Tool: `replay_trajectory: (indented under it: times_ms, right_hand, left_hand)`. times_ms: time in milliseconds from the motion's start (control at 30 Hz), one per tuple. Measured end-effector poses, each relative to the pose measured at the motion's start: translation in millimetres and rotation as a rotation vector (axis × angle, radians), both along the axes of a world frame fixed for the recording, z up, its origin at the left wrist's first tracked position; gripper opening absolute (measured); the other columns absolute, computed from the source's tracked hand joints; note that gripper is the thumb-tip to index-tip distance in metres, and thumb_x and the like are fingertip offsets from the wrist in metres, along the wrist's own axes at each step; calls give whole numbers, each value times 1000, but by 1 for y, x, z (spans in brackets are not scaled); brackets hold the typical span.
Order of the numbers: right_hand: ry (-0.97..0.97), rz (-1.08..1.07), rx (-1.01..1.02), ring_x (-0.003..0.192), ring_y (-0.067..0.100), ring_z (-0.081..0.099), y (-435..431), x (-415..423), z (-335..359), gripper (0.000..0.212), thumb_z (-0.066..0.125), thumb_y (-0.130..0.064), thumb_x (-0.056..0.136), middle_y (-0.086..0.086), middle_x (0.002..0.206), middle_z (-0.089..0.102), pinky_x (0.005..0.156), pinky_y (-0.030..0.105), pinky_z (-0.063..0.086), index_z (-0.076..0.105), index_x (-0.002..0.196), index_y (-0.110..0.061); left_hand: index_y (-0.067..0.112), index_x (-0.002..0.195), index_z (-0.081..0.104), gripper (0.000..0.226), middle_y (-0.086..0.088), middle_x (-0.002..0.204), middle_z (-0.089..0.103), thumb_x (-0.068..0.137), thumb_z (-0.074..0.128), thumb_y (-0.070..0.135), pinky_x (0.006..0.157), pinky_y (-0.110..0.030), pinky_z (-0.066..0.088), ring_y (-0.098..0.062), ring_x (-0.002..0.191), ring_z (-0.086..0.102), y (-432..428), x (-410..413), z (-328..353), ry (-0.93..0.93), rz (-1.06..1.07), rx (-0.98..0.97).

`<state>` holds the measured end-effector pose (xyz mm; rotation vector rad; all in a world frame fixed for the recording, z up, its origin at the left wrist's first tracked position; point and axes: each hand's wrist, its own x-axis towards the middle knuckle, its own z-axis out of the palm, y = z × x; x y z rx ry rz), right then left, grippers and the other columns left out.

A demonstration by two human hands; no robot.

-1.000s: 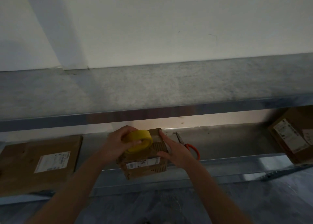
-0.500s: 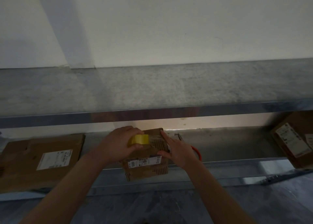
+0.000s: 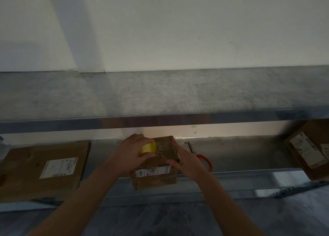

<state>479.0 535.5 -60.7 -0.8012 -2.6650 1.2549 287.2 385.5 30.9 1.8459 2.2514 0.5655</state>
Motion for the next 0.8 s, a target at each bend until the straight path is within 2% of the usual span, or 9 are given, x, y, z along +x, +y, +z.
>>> replay_trajectory:
  times_ms: [67, 133, 233, 300, 333, 433, 533, 667, 800]
  right_hand:
    - [55, -34, -136, 120, -3, 50, -1, 2, 1, 87, 60, -55, 89, -28, 126, 55, 98, 25, 45, -9, 142, -66]
    - [108, -77, -287, 127, -4, 42, 0, 5, -1, 89, 64, -50, 88, -33, 129, 47, 101, 26, 43, -2, 147, -58]
    - [219, -217, -564, 114, 0, 60, 1, 6, -4, 59, 52, -44, 97, -21, 121, 60, 90, 26, 55, 26, 149, -38]
    - [233, -338, -605, 105, 7, 66, 3, 1, -2, 31, 42, -44, 100, -10, 110, 67, 91, 39, 57, 54, 127, -32]
    - [216, -385, -607, 104, 9, 66, 3, -2, 0, 26, 40, -43, 101, -6, 109, 68, 93, 44, 56, 59, 115, -32]
    - [122, -473, -646, 96, 12, 66, 6, -10, 6, 27, 40, -48, 101, 1, 104, 69, 88, 37, 56, 60, 98, -29]
    - [63, -534, -723, 90, 11, 65, 10, -15, 10, 32, 43, -54, 98, -2, 95, 67, 79, 29, 55, 59, 91, -27]
    - [103, -553, -870, 98, 18, 66, 12, -13, 4, 22, 54, -37, 98, 3, 105, 68, 83, 33, 57, 65, 103, -18]
    - [218, -636, -819, 101, 19, 66, 17, -11, 3, 14, 59, -29, 96, 4, 106, 69, 87, 42, 59, 64, 102, -18]
  left_hand:
    - [28, 124, 58, 44, 10, 106, 55, 86, 64, 47, 80, -21, 35, -3, 96, 43, 1, 0, -1, -32, 16, -1]
    - [29, 124, 57, 42, 12, 106, 53, 87, 63, 46, 80, -18, 34, -2, 96, 44, 1, 0, -2, -46, 18, -6]
    - [30, 124, 57, 39, 13, 106, 53, 88, 61, 45, 80, -19, 36, -3, 97, 47, 3, -2, -2, -61, 21, -9]
    - [31, 123, 57, 37, 14, 106, 53, 89, 61, 45, 83, -24, 40, -5, 98, 49, 4, -3, -3, -62, 28, -13]
    - [32, 123, 57, 37, 14, 107, 53, 89, 60, 45, 84, -26, 41, -5, 98, 49, 4, -3, -3, -69, 34, -19]
    - [33, 124, 55, 36, 15, 111, 53, 90, 59, 45, 87, -29, 42, -6, 101, 48, 5, -5, -6, -126, 55, -45]
    - [33, 123, 55, 35, 15, 113, 53, 90, 58, 44, 83, -20, 39, -4, 101, 49, 4, -9, -9, -189, 68, -39]
    - [39, 120, 53, 33, 18, 112, 53, 89, 58, 46, 78, -10, 34, 1, 98, 49, 5, -13, -11, -212, 75, -44]
    - [38, 121, 54, 33, 17, 113, 55, 89, 58, 46, 79, -18, 38, -1, 99, 50, 6, -14, -13, -212, 76, -51]
